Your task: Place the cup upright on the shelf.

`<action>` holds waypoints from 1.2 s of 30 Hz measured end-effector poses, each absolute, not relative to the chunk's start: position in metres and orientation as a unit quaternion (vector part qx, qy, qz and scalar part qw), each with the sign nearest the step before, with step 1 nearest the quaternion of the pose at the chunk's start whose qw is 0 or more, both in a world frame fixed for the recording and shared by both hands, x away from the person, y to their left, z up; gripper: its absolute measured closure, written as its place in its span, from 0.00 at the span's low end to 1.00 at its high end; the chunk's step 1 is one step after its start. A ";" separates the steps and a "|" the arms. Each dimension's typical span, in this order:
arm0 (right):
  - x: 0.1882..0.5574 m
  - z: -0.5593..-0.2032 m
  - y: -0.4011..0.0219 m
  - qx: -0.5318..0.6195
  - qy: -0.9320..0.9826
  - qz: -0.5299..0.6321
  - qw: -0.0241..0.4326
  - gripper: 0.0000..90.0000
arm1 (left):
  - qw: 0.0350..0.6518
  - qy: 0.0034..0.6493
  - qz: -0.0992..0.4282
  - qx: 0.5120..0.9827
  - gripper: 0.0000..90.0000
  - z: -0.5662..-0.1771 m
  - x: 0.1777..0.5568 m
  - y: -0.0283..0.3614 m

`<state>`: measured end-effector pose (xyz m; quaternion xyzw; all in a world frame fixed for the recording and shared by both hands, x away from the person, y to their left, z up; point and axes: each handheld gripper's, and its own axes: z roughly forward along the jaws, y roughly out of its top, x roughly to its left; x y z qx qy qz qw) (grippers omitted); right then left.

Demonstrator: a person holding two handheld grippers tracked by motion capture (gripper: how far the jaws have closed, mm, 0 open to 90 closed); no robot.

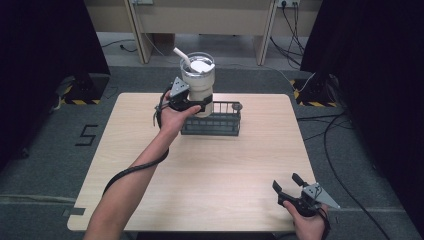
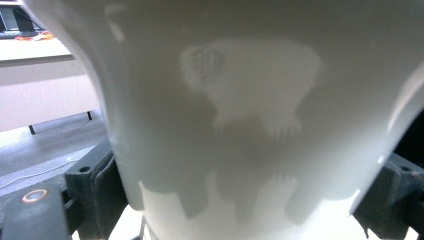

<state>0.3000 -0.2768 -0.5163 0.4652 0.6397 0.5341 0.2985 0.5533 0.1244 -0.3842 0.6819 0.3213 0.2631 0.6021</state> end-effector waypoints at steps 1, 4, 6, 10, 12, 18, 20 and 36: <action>0.300 -0.516 -0.277 0.465 0.640 0.534 0.298 0.20 | 0.602 0.323 0.262 0.681 0.12 -0.385 0.555 0.123; 0.300 -0.516 -0.277 0.464 0.640 0.534 0.299 0.20 | 0.600 0.326 0.261 0.682 0.12 -0.387 0.558 0.122; 0.300 -0.516 -0.277 0.464 0.640 0.534 0.299 0.20 | 0.600 0.328 0.261 0.681 0.12 -0.388 0.559 0.121; 0.300 -0.516 -0.277 0.464 0.640 0.534 0.299 0.20 | 0.598 0.330 0.261 0.682 0.12 -0.390 0.562 0.120; 0.300 -0.516 -0.277 0.464 0.641 0.534 0.299 0.20 | 0.598 0.331 0.261 0.682 0.12 -0.391 0.564 0.119; 0.300 -0.516 -0.277 0.463 0.641 0.535 0.299 0.20 | 0.596 0.335 0.260 0.681 0.12 -0.394 0.568 0.117; 0.300 -0.516 -0.276 0.462 0.642 0.534 0.299 0.20 | 0.595 0.336 0.260 0.682 0.12 -0.395 0.570 0.116; 0.300 -0.516 -0.276 0.460 0.642 0.535 0.299 0.20 | 0.580 0.350 0.259 0.688 0.12 -0.405 0.581 0.109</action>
